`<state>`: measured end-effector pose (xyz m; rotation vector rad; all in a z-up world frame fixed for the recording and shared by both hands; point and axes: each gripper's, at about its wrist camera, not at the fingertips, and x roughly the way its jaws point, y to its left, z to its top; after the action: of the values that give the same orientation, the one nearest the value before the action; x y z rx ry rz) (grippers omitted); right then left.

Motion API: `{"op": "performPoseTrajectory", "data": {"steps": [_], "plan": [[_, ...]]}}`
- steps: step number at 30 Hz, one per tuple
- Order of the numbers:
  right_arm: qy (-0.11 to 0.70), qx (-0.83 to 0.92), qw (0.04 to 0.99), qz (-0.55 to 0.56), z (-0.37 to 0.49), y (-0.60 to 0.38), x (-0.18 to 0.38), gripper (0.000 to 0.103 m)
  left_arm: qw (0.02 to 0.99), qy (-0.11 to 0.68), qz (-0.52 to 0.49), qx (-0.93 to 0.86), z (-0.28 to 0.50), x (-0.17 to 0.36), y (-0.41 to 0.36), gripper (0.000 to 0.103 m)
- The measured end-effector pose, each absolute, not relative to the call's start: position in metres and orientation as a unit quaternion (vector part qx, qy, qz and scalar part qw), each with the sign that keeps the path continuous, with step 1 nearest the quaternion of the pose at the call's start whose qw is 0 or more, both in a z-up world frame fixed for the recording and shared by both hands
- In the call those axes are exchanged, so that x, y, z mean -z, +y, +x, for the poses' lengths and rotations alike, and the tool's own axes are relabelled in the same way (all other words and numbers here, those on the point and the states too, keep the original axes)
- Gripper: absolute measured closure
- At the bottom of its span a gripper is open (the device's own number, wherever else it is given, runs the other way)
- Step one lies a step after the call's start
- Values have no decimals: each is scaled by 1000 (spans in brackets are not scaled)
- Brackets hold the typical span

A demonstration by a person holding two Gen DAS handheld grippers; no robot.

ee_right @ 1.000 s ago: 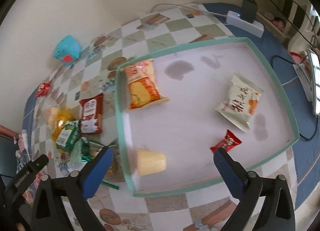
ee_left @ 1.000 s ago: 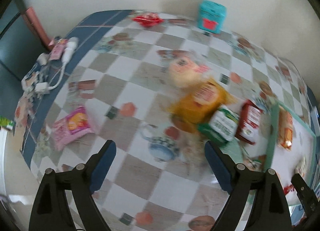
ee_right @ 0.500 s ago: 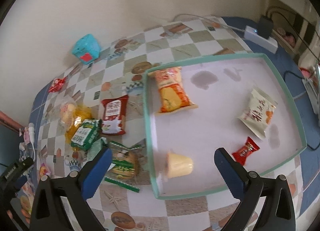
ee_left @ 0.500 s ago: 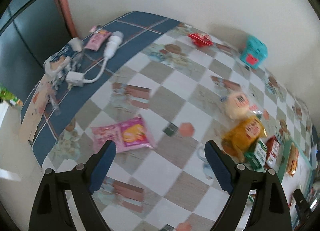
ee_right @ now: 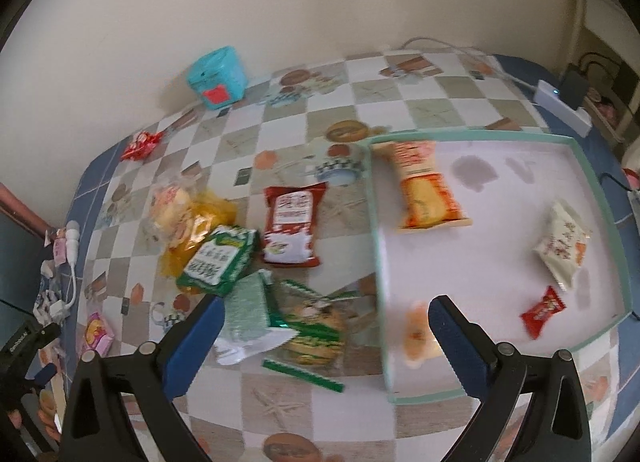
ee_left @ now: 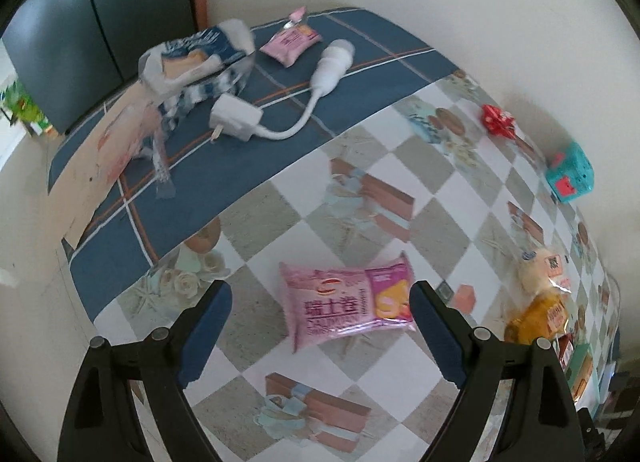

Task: Organize snacks
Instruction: 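Lower the left tool onto the pink swiss-roll bag and close it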

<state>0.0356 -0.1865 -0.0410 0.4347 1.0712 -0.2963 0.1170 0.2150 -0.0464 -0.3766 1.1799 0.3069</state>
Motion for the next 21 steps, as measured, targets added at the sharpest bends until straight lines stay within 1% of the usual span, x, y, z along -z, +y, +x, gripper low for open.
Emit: {"op": "performPoseTrajectory", "data": {"steps": [11,17,19,21], "plan": [[544,118,812,177,68,-150,66,0,784,581,-186,-112,135,83,208,12],[564,121,800,163,80,-143,81,0,785,579,-190,-112,142,90,204,12],[570,120,797,161,83,-142,85,0,786,578,-190,-108,146,93,200,5],[574,118,795,157,84,-140,89,0,787,580,-186,-104,150,97,195,4]]}}
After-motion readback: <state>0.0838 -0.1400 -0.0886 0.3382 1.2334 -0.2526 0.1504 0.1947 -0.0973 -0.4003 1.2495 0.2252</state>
